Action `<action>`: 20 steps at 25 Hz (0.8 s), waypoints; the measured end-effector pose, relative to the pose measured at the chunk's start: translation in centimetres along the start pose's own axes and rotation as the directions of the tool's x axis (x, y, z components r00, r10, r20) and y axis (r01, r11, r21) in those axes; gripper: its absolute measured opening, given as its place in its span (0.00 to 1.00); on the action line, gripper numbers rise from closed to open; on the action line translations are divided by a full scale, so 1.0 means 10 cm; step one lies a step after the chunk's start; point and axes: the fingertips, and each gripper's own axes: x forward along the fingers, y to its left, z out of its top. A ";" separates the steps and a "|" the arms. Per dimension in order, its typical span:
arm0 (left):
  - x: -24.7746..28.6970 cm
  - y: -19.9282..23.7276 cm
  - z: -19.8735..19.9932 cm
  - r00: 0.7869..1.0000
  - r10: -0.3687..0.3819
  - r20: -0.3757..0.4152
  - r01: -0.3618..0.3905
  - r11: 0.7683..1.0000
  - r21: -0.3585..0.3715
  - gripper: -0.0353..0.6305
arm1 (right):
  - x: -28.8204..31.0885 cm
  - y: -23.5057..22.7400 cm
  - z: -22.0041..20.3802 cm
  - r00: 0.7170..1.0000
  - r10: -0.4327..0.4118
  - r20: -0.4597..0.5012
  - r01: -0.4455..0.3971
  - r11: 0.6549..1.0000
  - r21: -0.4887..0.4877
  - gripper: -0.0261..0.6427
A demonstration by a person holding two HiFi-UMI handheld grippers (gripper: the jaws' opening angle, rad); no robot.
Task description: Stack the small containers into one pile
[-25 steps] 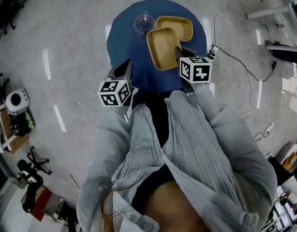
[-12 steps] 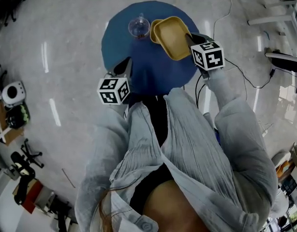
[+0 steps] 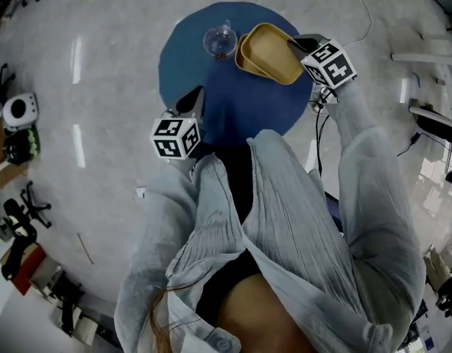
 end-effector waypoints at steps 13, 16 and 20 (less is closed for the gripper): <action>-0.13 0.11 -0.10 0.996 0.094 0.012 -0.093 0.993 -0.072 0.07 | 0.39 0.12 0.11 0.986 0.136 -0.100 -0.157 0.956 -0.247 0.05; -0.15 0.15 -0.10 0.995 0.103 0.014 -0.101 0.992 -0.078 0.07 | 0.47 0.18 0.11 0.984 0.147 -0.105 -0.169 0.954 -0.248 0.05; -0.18 0.14 -0.12 0.994 0.108 0.015 -0.106 0.991 -0.084 0.07 | 0.52 0.24 0.07 0.984 0.141 -0.106 -0.164 0.952 -0.258 0.05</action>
